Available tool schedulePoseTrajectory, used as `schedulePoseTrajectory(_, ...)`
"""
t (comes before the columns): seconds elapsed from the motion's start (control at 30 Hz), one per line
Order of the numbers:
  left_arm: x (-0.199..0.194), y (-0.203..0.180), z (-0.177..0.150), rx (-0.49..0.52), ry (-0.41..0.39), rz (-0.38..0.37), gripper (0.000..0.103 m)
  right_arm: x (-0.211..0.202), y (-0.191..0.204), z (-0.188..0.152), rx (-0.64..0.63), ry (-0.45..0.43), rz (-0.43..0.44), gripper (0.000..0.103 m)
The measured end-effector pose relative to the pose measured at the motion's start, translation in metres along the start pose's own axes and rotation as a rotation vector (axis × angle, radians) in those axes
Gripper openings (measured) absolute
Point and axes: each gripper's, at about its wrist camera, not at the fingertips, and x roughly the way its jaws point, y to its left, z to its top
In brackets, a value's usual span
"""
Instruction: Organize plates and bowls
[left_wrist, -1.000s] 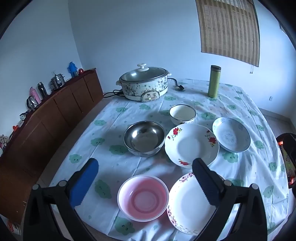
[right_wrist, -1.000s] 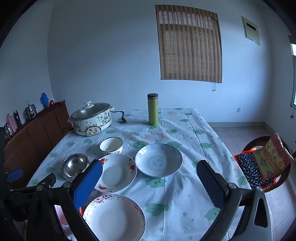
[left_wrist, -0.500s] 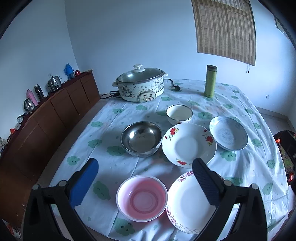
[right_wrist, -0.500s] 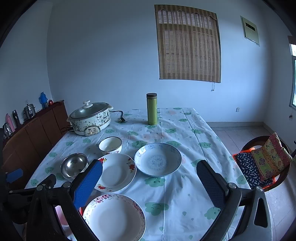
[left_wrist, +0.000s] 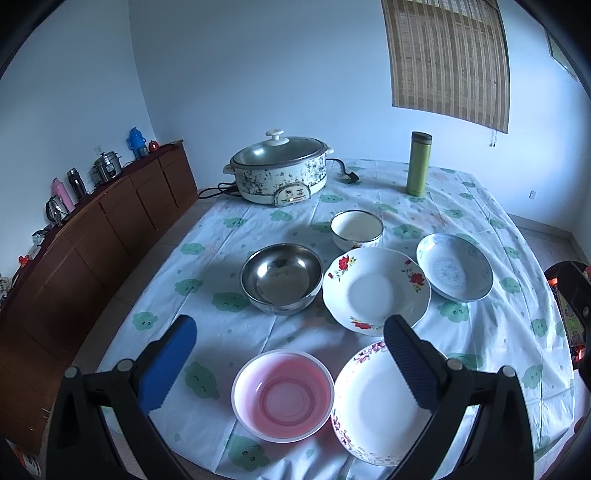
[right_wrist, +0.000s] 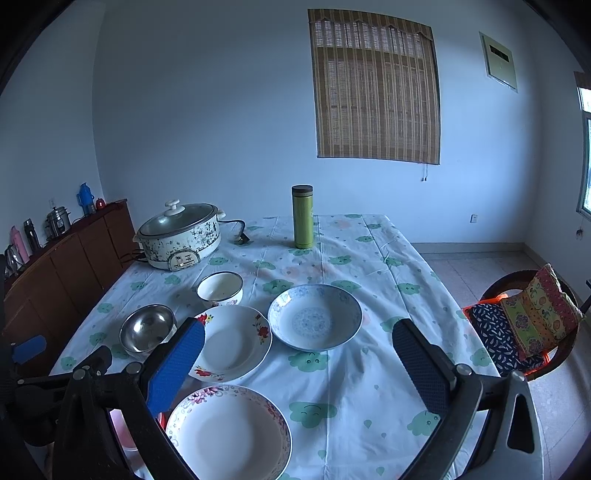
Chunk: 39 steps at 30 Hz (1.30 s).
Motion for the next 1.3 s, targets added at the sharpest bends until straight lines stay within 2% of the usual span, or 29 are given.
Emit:
schedulePoseTrajectory(0.73, 0.004, 0.007, 0.001, -0.030, 0.010, 0.026, 0.103, 0.005, 0.004, 0.001, -0.018, 0.006, 0.035, 0.102)
schedulePoseTrajectory(1.3, 0.007, 0.005, 0.001, -0.028, 0.018, 0.025, 0.103, 0.011, 0.003, 0.001, -0.014, 0.017, 0.028, 0.102)
